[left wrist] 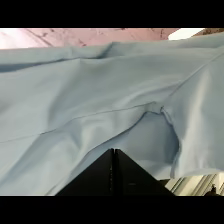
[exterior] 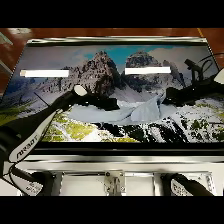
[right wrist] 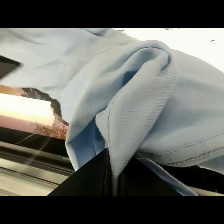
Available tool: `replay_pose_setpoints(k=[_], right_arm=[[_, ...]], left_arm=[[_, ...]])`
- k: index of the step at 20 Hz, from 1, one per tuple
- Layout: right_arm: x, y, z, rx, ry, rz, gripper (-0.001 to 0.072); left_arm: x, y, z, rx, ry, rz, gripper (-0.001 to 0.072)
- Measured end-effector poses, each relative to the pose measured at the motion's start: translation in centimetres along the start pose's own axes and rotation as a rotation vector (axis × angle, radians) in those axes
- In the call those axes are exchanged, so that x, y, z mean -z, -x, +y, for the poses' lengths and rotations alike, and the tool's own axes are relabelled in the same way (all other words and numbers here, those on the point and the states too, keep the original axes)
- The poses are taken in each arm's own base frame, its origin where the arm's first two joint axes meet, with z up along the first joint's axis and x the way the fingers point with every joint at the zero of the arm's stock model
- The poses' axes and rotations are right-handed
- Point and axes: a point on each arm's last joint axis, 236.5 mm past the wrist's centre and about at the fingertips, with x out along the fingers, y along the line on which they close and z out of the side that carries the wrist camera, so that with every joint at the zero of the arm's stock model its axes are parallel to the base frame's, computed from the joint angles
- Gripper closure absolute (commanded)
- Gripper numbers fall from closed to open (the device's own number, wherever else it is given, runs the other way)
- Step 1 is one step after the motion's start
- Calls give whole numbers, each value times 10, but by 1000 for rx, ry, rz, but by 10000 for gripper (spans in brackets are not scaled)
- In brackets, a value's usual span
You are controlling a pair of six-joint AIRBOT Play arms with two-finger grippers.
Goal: Fold the shirts.
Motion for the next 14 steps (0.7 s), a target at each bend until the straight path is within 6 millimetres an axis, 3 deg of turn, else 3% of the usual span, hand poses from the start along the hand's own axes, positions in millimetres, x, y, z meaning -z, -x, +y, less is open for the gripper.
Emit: replay_pose_setpoints(k=[6, 9, 12, 14], right_arm=[[14, 37, 16, 11, 29, -67, 651], [15, 43, 21, 4, 35, -83, 651], [14, 41, 31, -8, 58, -95, 651], [9, 33, 42, -10, 99, -106, 651]], left_arm=[[46, -71, -41, 88, 76, 52, 669], [54, -92, -50, 139, 171, 61, 670], [35, -85, -48, 166, 199, 21, 671], [4, -58, -45, 171, 180, -47, 670]])
